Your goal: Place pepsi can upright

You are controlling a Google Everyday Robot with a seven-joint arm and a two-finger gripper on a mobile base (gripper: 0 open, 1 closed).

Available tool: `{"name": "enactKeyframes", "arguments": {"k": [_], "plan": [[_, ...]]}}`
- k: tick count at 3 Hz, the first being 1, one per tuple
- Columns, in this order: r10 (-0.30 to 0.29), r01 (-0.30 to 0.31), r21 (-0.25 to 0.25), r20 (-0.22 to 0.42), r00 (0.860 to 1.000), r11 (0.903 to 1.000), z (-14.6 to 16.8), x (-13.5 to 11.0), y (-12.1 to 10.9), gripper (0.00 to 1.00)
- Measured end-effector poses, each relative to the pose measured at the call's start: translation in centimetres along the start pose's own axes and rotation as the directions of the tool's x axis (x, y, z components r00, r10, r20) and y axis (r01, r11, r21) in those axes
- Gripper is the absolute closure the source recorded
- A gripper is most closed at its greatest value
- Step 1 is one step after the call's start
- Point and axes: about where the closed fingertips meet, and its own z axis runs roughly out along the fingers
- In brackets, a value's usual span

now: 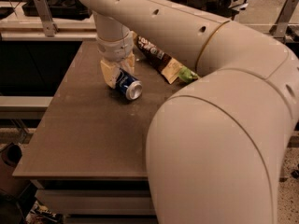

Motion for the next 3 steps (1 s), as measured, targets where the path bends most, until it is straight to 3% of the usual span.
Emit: {"name": "enactKeyframes", "arguments": {"k": [2, 3], "plan": [[-0.004, 0.004, 0.005, 0.023, 1.0, 1.0, -0.2, 0.1, -0.3, 1.0], [-0.01, 0.01, 0.006, 0.076, 0.997, 0.9999, -1.3, 1.4, -1.5, 1.0]]}}
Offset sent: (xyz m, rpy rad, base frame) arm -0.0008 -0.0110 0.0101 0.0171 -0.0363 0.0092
